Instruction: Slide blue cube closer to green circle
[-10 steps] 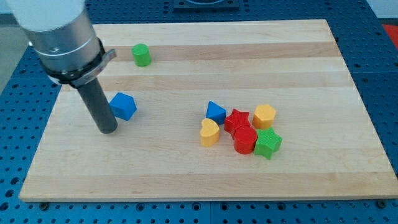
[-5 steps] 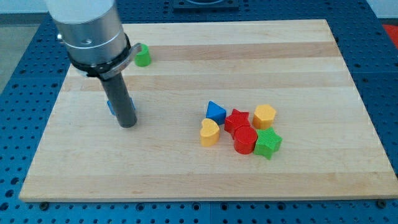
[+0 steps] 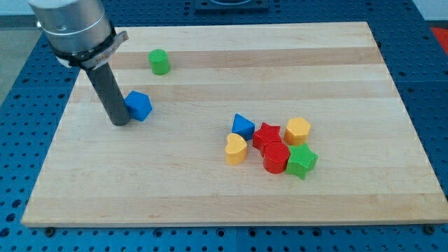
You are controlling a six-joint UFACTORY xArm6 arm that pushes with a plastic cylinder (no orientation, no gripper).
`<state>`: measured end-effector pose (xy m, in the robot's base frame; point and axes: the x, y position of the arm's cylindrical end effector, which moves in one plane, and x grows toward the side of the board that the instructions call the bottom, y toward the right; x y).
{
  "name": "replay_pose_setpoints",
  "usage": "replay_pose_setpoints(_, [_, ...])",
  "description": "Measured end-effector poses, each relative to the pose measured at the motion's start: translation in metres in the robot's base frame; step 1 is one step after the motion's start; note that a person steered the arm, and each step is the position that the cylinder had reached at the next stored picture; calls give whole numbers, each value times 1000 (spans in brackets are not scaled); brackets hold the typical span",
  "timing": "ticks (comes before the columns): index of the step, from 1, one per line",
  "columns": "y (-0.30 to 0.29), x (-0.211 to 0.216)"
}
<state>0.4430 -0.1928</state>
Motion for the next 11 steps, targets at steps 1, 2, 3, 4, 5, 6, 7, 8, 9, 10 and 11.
replay_pose_setpoints(1, [12, -3])
replay_pose_setpoints(2, [15, -3])
replay_pose_setpoints(3, [23, -3])
replay_pose_setpoints(4, [40, -3])
replay_pose_setpoints(5, [41, -13])
replay_pose_setpoints(6, [41, -27])
replay_pose_setpoints(7, [44, -37])
replay_pose_setpoints(8, [48, -44])
replay_pose_setpoints(9, [48, -51])
replay_pose_setpoints(10, [48, -57])
replay_pose_setpoints(11, [49, -59])
